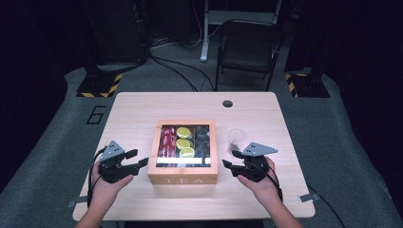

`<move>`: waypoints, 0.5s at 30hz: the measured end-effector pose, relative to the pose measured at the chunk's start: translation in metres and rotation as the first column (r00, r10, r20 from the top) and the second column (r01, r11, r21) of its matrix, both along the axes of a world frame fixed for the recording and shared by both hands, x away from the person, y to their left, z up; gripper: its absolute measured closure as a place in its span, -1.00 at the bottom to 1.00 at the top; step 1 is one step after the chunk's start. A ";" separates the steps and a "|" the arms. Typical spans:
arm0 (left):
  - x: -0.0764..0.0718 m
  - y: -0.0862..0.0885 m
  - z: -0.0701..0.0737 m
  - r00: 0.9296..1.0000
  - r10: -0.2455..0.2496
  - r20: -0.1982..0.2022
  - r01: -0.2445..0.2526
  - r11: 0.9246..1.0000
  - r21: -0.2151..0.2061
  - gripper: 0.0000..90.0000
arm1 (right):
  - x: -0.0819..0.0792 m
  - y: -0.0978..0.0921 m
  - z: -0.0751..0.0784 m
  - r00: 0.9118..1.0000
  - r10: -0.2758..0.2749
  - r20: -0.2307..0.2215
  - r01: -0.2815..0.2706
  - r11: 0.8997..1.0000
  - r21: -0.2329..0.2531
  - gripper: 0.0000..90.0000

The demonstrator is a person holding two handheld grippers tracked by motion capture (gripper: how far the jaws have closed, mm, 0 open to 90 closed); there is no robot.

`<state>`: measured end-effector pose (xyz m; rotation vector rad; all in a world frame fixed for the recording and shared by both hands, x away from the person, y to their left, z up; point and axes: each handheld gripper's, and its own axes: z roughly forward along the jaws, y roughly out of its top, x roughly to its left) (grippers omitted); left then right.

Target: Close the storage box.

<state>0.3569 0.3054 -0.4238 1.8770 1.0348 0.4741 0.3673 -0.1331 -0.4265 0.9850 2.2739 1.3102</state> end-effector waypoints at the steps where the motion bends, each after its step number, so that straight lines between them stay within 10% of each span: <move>1: 0.003 0.002 -0.001 1.000 0.008 -0.002 -0.008 1.000 -0.003 -0.08 | 0.001 -0.003 -0.001 1.000 -0.001 -0.002 0.001 1.000 -0.006 0.01; 15: 0.013 0.022 -0.028 0.996 0.089 -0.027 -0.090 0.995 -0.035 -0.07 | 0.007 -0.018 -0.026 0.998 -0.055 0.003 0.055 0.998 -0.020 0.01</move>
